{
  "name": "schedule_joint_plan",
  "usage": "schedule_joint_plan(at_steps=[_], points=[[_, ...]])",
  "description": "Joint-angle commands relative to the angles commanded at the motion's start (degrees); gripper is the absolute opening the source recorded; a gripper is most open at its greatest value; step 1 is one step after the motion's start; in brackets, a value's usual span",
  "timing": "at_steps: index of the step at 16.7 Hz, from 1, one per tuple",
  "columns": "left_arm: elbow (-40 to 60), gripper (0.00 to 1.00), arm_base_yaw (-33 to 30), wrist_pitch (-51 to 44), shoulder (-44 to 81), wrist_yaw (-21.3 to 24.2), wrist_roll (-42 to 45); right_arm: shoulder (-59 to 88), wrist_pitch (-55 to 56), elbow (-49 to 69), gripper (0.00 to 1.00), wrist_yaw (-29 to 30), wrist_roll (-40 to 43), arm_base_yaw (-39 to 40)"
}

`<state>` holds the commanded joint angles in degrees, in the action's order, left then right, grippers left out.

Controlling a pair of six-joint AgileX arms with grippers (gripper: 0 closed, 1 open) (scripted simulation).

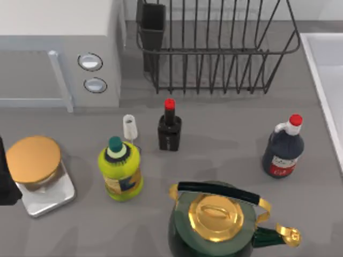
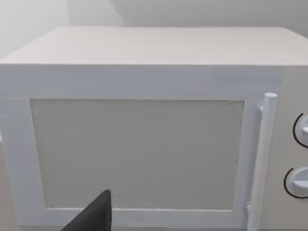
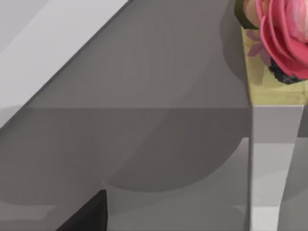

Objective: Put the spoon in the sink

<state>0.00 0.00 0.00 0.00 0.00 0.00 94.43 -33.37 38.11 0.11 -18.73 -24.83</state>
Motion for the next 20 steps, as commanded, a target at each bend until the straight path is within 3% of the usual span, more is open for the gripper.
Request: schedule_joint_plan(at_steps=[13,20], points=[[0.0,1.0,0.0,0.0,0.0,0.0,0.0,0.0,0.0,0.0,0.02,0.0,0.0,0.0],[0.0,1.0,0.0,0.0,0.0,0.0,0.0,0.0,0.0,0.0,0.0,0.0,0.0,0.0]])
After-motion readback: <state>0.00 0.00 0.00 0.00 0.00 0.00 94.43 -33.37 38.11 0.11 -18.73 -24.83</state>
